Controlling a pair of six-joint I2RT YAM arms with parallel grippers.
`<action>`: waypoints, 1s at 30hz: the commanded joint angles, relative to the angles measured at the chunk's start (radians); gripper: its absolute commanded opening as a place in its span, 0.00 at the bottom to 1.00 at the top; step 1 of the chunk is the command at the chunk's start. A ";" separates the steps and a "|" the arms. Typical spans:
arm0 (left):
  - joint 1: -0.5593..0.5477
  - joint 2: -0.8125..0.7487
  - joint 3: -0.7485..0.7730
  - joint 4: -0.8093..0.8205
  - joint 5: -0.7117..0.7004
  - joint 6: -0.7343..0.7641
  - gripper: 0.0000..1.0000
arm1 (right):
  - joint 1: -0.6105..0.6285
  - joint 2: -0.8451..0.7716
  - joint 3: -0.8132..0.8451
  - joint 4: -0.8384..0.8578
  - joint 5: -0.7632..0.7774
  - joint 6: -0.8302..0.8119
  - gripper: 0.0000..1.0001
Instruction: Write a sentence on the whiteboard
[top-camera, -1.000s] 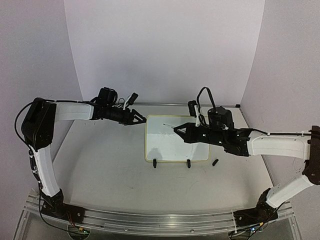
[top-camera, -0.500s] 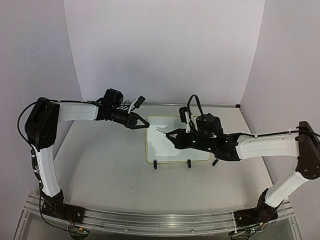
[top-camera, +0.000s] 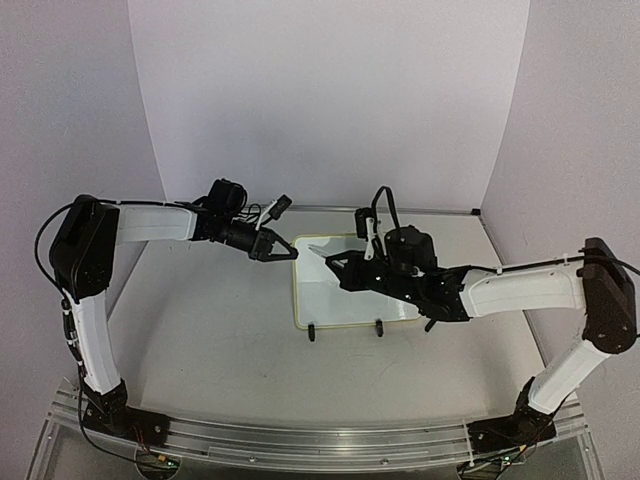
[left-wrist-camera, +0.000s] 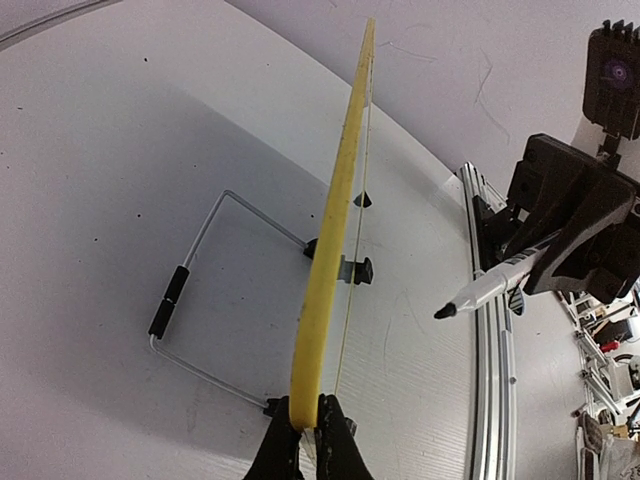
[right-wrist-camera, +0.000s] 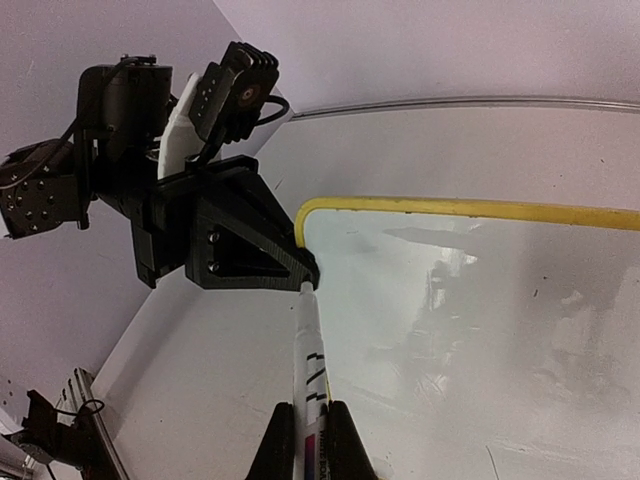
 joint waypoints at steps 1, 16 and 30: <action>-0.006 -0.008 -0.003 -0.029 -0.048 0.079 0.00 | 0.006 0.042 0.048 0.090 0.041 0.011 0.00; -0.007 -0.016 0.000 -0.050 -0.057 0.098 0.00 | 0.005 0.095 0.069 0.121 0.103 0.024 0.00; -0.007 -0.017 0.000 -0.052 -0.052 0.099 0.00 | 0.006 0.128 0.087 0.091 0.154 0.041 0.00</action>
